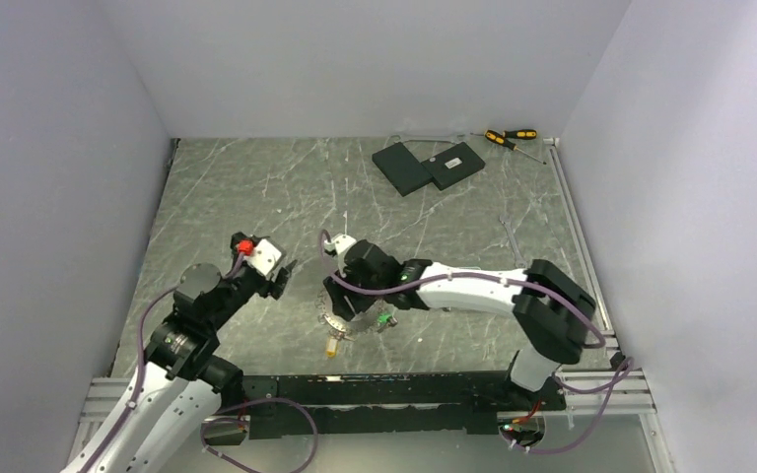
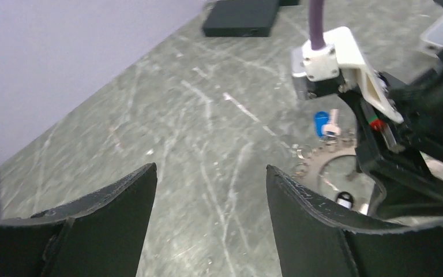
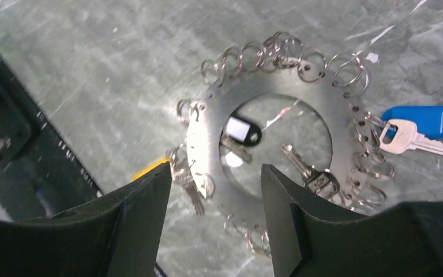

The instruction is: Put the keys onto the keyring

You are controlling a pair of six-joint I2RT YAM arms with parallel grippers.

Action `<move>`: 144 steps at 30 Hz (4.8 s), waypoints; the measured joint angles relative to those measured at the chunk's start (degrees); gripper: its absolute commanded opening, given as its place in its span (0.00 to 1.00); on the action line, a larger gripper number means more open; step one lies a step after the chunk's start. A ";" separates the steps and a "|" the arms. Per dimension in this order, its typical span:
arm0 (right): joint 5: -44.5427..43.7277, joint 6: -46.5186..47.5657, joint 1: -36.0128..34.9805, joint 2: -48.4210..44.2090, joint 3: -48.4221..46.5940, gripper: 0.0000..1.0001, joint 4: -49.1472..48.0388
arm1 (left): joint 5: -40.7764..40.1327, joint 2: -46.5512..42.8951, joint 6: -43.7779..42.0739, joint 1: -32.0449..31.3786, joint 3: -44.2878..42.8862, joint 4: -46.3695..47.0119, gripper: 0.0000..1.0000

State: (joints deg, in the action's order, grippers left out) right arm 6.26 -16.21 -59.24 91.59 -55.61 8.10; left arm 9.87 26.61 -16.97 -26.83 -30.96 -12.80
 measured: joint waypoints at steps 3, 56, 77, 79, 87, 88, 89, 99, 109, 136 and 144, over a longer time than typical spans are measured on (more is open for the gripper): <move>-3.87 -2.58 -1.22 4.79 -3.54 0.63 0.52 | -6.62 -2.10 0.87 0.00 0.55 -0.04 0.72; 11.63 19.08 0.59 22.86 -18.47 0.00 1.75 | -21.14 -8.37 1.77 4.31 0.55 -0.31 0.68; 24.02 19.69 3.69 5.95 -0.11 0.00 -12.39 | -13.55 -10.01 1.73 4.52 0.55 0.20 0.64; 24.96 19.80 4.11 4.04 1.22 0.00 -13.53 | -11.10 -10.38 1.75 4.52 0.55 0.35 0.63; 30.51 20.24 8.13 -6.56 8.00 0.00 -18.49 | 3.30 -11.47 1.73 4.52 0.57 2.08 0.58; 31.04 20.26 8.59 -7.43 8.55 0.00 -18.82 | 5.03 -11.45 1.75 4.52 0.57 2.23 0.58; 31.63 20.24 9.20 -8.41 9.20 0.00 -19.19 | 7.30 -11.30 1.84 4.55 0.57 2.47 0.57; 34.10 19.63 12.26 -12.04 11.67 0.00 -20.26 | 7.19 -7.61 30.91 4.55 -0.46 2.10 0.57; 37.59 14.84 16.96 -14.49 16.59 0.00 -25.68 | 7.93 -2.25 60.39 4.55 2.97 1.31 0.66; 41.44 10.16 19.69 -16.39 18.84 0.00 -30.95 | 28.70 20.87 75.28 2.82 18.47 44.85 0.47; 41.83 10.16 19.74 -16.39 18.84 0.00 -30.95 | 23.89 21.77 77.57 2.08 19.82 43.95 0.51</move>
State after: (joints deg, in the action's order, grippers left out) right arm 48.10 -6.04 -39.51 75.20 -36.77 -22.85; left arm 33.76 48.38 60.60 -24.75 -11.14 31.16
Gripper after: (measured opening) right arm 0.009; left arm 0.533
